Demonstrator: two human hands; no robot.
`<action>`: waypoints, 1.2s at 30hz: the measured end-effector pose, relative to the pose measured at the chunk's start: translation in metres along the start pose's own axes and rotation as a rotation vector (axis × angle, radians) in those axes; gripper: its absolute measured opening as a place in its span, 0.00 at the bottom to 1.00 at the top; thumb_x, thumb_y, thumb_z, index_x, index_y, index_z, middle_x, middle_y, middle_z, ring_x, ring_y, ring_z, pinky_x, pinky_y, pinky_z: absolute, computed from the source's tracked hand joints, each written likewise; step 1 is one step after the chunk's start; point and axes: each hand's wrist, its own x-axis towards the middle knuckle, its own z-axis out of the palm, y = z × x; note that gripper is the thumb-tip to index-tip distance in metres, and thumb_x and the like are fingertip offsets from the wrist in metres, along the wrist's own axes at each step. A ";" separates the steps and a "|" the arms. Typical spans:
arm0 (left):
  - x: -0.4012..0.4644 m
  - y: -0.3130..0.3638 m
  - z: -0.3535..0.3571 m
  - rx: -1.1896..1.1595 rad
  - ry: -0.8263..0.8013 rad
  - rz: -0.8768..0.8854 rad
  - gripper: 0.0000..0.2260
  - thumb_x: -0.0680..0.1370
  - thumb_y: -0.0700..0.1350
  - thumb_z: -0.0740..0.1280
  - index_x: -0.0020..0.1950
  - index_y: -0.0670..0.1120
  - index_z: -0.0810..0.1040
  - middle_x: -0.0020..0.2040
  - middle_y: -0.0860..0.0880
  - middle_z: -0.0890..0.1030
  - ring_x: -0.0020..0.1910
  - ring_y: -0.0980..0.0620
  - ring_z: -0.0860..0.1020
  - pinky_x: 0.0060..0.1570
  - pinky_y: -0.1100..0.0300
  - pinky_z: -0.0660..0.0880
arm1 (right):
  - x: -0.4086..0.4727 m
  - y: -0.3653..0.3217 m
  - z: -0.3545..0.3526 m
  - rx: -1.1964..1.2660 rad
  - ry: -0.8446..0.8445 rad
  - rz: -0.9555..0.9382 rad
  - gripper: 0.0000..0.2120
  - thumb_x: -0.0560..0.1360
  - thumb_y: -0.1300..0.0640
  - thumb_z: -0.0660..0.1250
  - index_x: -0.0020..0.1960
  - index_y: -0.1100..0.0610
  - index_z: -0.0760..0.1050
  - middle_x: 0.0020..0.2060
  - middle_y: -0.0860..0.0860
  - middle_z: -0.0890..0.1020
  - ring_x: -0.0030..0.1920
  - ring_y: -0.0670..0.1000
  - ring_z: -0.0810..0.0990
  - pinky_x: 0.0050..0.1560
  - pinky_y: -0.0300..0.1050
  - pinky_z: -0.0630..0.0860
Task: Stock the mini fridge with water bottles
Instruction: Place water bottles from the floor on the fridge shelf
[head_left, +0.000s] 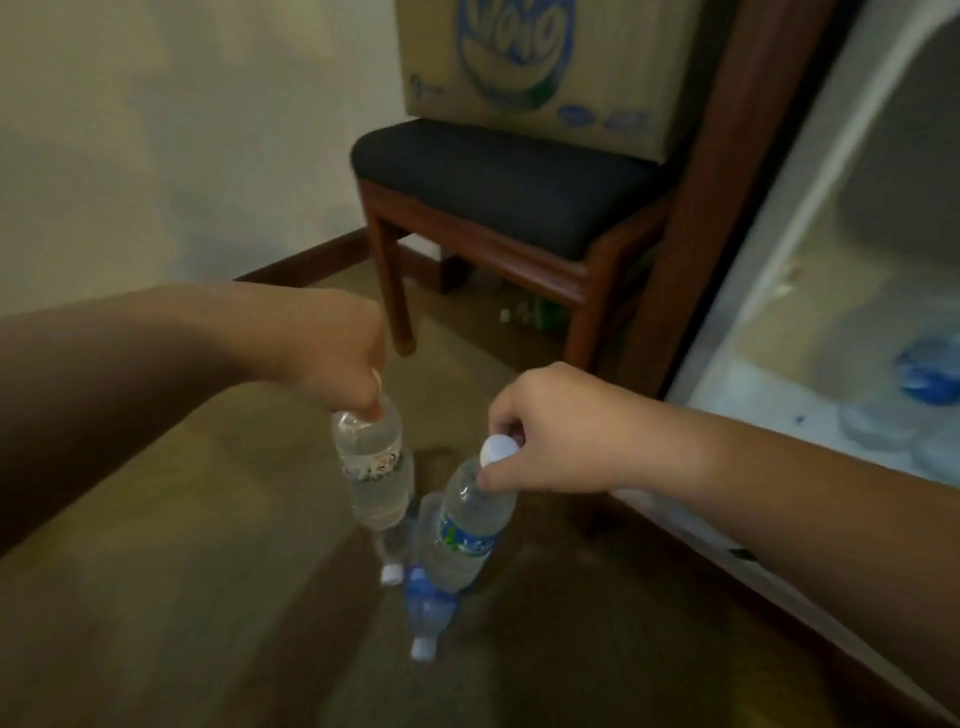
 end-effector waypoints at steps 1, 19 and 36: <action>0.003 0.007 -0.008 0.007 0.046 0.013 0.16 0.75 0.58 0.73 0.37 0.47 0.83 0.36 0.49 0.83 0.37 0.51 0.81 0.42 0.52 0.81 | -0.009 0.008 -0.011 0.003 0.015 0.000 0.13 0.68 0.39 0.77 0.40 0.47 0.82 0.35 0.44 0.83 0.37 0.43 0.82 0.33 0.44 0.79; 0.020 0.194 -0.065 -0.210 0.355 0.497 0.08 0.75 0.60 0.72 0.49 0.60 0.79 0.41 0.56 0.84 0.39 0.61 0.84 0.38 0.61 0.84 | -0.159 0.132 -0.116 -0.068 0.451 0.468 0.20 0.67 0.42 0.74 0.43 0.59 0.81 0.39 0.58 0.83 0.40 0.58 0.82 0.39 0.56 0.81; 0.059 0.258 -0.071 -0.427 0.589 0.520 0.13 0.81 0.61 0.66 0.57 0.53 0.75 0.39 0.54 0.80 0.37 0.56 0.79 0.34 0.63 0.73 | -0.111 0.243 -0.128 -0.310 0.686 0.621 0.11 0.81 0.54 0.66 0.58 0.60 0.78 0.55 0.57 0.78 0.55 0.60 0.79 0.53 0.49 0.75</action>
